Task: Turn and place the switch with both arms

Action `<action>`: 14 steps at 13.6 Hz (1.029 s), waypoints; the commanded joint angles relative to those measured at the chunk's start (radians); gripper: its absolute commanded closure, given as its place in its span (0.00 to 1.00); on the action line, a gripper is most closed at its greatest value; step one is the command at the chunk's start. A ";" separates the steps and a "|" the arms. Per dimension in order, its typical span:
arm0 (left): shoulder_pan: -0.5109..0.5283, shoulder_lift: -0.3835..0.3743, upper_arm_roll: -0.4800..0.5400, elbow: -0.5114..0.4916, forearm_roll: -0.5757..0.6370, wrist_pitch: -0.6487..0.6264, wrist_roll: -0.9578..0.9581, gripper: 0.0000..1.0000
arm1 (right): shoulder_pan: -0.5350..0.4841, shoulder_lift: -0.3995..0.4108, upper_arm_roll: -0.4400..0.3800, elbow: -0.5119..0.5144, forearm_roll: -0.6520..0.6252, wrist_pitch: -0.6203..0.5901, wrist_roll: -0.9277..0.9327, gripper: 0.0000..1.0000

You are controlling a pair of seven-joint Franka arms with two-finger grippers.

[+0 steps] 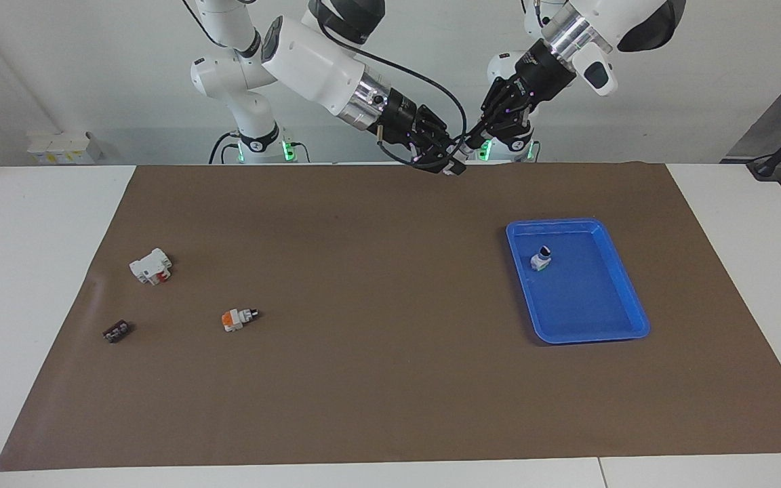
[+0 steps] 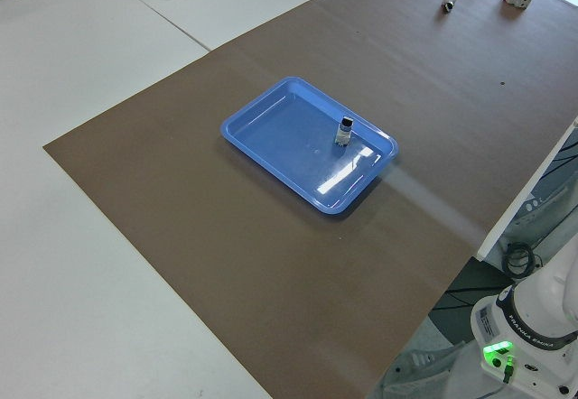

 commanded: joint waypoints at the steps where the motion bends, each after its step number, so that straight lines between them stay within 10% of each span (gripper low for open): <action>1: 0.043 -0.027 -0.002 -0.033 0.001 0.087 -0.019 1.00 | -0.004 -0.016 0.003 -0.030 0.009 -0.016 0.011 1.00; 4: 0.043 -0.028 -0.002 -0.033 0.001 0.081 -0.032 1.00 | -0.004 -0.016 0.003 -0.030 0.006 -0.019 0.009 0.85; 7: 0.043 -0.034 -0.002 -0.040 0.001 0.077 -0.032 1.00 | -0.003 -0.025 0.003 -0.029 -0.029 -0.028 -0.002 0.04; 14: 0.055 -0.053 0.011 -0.091 0.004 0.084 0.031 1.00 | -0.063 -0.088 -0.007 -0.029 -0.103 -0.177 -0.080 0.01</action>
